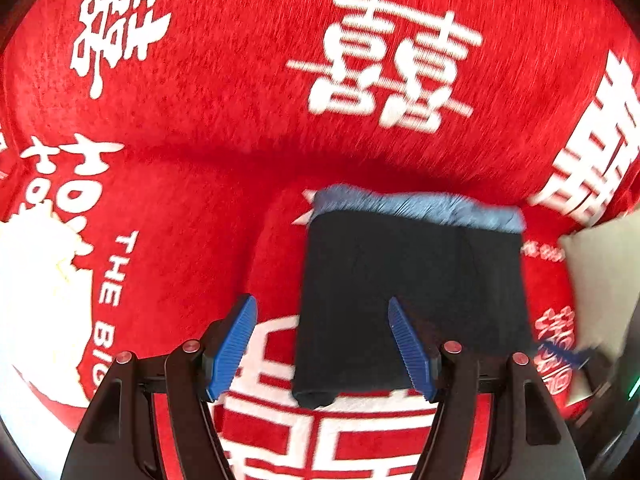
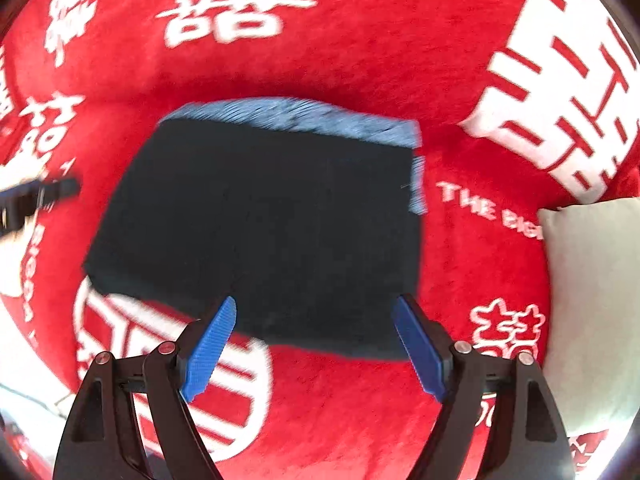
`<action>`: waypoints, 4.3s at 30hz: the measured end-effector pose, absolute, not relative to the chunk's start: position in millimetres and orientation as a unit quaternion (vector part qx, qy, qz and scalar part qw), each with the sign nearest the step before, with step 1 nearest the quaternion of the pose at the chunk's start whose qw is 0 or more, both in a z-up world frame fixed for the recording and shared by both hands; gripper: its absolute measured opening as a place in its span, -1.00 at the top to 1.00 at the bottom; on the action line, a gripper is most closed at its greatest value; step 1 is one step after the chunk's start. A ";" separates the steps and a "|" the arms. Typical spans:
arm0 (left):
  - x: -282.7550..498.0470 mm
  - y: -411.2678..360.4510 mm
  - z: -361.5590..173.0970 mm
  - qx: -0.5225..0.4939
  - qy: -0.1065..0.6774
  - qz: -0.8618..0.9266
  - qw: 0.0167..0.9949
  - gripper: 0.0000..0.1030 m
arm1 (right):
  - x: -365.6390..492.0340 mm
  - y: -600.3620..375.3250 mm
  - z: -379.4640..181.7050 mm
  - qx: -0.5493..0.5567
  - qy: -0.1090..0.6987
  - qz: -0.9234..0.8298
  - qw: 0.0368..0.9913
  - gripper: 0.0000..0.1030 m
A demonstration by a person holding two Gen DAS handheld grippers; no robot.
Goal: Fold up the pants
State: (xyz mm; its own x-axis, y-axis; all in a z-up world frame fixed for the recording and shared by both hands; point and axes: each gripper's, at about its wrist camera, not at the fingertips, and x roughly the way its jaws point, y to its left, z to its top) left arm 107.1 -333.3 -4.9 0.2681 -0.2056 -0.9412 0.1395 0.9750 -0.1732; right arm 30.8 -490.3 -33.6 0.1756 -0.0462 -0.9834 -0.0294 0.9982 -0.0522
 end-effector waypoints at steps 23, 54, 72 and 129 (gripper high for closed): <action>117.0 -341.0 -8.9 -0.016 0.600 -0.110 0.792 -0.35 | 6.8 -427.8 -46.1 -0.087 0.669 0.082 0.733 -0.63; 168.9 -327.6 -127.3 -0.042 0.702 -0.290 0.649 -0.35 | 64.9 -672.5 -135.8 0.374 0.613 0.109 0.688 -0.63; 148.3 -348.4 -105.2 -0.059 0.670 -0.275 0.687 0.03 | 71.6 -661.4 -137.9 0.417 0.600 0.154 0.665 0.14; -68.8 -326.3 21.4 0.140 0.625 -0.127 0.757 -1.00 | -119.2 -522.6 8.9 0.095 0.652 -0.084 0.747 -1.00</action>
State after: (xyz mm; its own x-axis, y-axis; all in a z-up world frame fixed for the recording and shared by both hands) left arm -68.8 -326.3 21.4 0.1858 -0.0174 -0.9824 0.3684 0.9281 0.0532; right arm -119.2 -522.6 8.9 0.1352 -0.0013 -0.9908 0.2499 0.9677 0.0329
